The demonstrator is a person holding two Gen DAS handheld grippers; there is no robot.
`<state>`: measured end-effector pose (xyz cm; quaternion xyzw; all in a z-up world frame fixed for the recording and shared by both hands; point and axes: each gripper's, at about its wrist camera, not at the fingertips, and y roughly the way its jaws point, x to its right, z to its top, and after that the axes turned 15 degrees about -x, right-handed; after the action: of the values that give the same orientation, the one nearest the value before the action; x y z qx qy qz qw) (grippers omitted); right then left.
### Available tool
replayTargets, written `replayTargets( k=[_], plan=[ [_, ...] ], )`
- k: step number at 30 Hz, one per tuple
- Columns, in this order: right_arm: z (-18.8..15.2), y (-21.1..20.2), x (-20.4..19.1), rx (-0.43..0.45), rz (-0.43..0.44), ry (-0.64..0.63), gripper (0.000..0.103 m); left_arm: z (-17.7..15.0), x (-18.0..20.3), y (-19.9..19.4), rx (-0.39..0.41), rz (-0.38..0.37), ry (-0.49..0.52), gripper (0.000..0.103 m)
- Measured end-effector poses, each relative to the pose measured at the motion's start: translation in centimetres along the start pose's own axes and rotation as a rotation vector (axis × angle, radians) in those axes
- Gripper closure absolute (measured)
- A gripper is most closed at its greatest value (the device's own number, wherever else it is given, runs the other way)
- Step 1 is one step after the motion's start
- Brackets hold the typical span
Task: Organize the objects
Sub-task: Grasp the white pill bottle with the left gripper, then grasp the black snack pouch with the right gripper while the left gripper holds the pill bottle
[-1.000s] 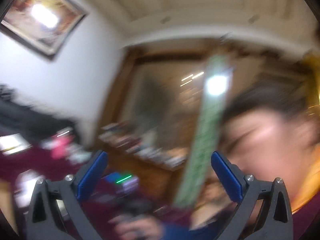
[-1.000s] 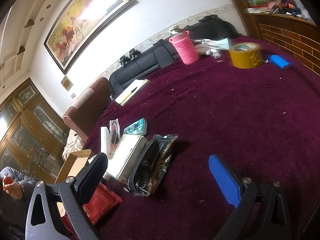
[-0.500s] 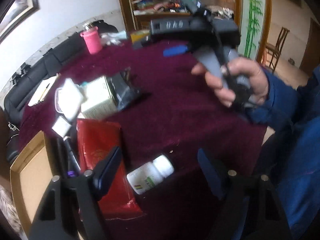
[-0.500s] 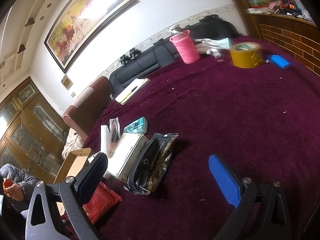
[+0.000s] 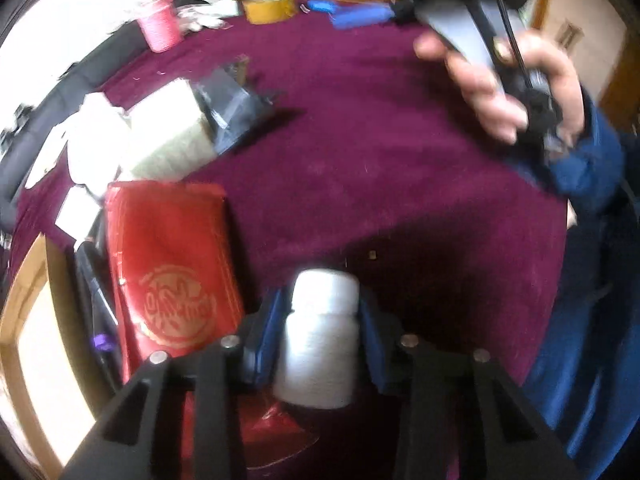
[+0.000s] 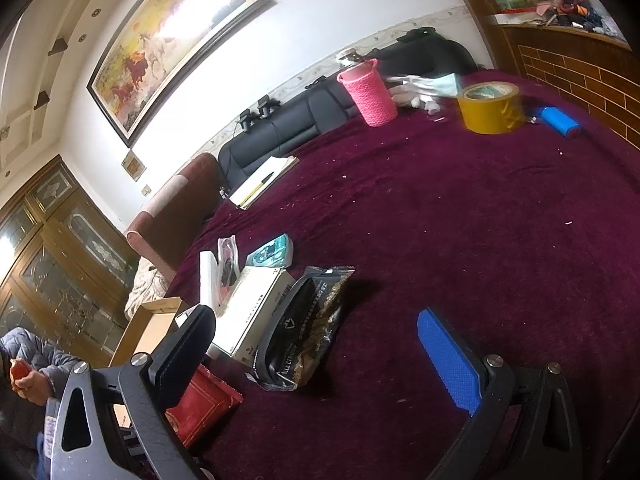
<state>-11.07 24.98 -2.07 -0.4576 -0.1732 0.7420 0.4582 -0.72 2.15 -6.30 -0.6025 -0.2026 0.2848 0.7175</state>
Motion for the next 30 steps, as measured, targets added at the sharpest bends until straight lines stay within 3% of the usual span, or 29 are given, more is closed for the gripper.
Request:
replayTargets(
  k=[2,7,11,12,14,18,25,27,30],
  plan=[
    [0.0,0.1,0.0,-0.004,-0.004,0.004,0.000,-0.2,-0.1,0.0,0.017,-0.003,-0.073,0.067],
    [-0.1,0.8,-0.3,-0.038,-0.042,-0.016,0.000,-0.9,1.0,-0.2,0.091,0.084,-0.195,0.070],
    [-0.2,1.5,-1.0,-0.062,-0.085,-0.038,0.000,0.4,-0.4,-0.2,0.104,0.119,-0.391,0.070],
    [-0.3,1.6,-1.2,-0.068,-0.097,-0.045,0.000,1.1,-1.2,-0.1,0.104,0.091,-0.440,0.070],
    [-0.2,1.8,-1.9,-0.088,-0.119,-0.061,0.000,2.2,-1.6,0.5,0.107,0.098,-0.481,0.070],
    [0.7,2.7,-3.8,-0.175,-0.180,-0.087,0.000,4.5,-1.7,1.5,0.114,0.184,-0.527,0.070],
    [2.3,7.7,-6.1,-0.299,-0.364,-0.150,0.002,4.6,-2.3,1.3,0.147,0.185,-0.623,0.069],
    [2.6,9.4,-6.4,-0.319,-0.410,-0.176,0.008,4.5,-2.5,1.3,0.149,0.180,-0.627,0.069],
    [2.0,12.3,-6.0,-0.406,-0.447,-0.215,0.042,4.3,-2.3,1.1,0.148,0.184,-0.627,0.069]
  ],
)
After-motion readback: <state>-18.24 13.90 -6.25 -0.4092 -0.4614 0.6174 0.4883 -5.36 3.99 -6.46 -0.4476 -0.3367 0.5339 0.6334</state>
